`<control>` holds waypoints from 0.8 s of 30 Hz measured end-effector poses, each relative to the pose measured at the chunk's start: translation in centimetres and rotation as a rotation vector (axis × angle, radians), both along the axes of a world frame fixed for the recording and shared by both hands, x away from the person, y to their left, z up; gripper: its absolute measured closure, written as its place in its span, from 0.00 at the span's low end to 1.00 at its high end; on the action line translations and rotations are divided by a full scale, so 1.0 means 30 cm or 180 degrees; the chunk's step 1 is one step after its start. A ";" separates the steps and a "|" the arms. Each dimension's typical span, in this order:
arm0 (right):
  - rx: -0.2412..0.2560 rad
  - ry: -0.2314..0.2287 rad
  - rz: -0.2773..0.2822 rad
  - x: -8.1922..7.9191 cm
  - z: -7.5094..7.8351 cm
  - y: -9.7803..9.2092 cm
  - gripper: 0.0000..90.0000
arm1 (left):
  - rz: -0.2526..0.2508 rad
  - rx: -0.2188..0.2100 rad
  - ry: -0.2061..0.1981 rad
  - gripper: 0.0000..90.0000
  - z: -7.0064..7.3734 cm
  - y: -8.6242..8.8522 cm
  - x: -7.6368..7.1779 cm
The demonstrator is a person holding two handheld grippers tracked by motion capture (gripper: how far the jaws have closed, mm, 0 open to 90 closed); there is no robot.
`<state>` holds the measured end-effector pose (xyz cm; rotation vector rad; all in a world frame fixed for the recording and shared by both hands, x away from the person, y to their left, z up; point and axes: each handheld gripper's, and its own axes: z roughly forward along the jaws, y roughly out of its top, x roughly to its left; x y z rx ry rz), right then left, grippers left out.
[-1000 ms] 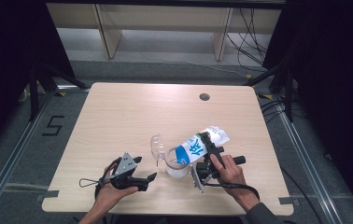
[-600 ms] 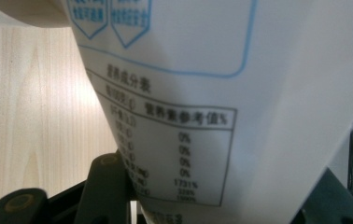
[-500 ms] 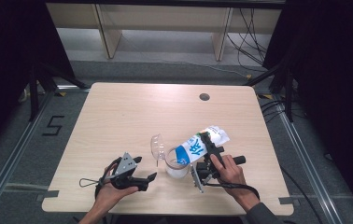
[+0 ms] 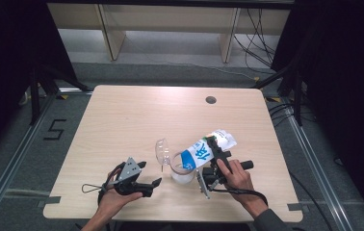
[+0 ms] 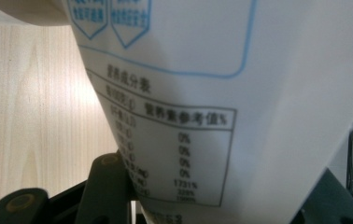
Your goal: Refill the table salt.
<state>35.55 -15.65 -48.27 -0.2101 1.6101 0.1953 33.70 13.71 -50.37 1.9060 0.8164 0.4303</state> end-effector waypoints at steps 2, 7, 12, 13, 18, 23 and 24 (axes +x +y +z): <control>0.0003 -0.0002 0.0001 0.000 0.001 0.000 0.59 | -0.0008 0.0020 -0.0003 0.18 0.001 0.002 0.000; -0.0010 -0.0006 0.0002 -0.001 0.002 0.000 0.60 | -0.0001 0.0000 -0.0001 0.18 0.000 0.000 0.001; 0.0103 0.0033 -0.0020 -0.001 -0.009 0.000 0.60 | -0.0007 -0.0019 -0.0001 0.18 -0.001 0.000 0.002; 0.0094 0.0036 -0.0019 -0.002 -0.008 0.000 0.60 | 0.0004 -0.0007 -0.0003 0.18 0.000 0.000 0.001; 0.0092 0.0057 -0.0077 -0.007 -0.008 0.002 0.60 | -0.0001 0.0002 -0.0003 0.18 0.001 0.000 0.001; 0.0102 0.0032 -0.0026 -0.003 -0.008 -0.001 0.61 | -0.0014 -0.0012 -0.0005 0.18 0.000 -0.001 0.002; 0.0022 0.0009 -0.0004 -0.002 -0.001 0.000 0.60 | -0.0008 -0.0026 0.0005 0.18 -0.001 -0.001 0.002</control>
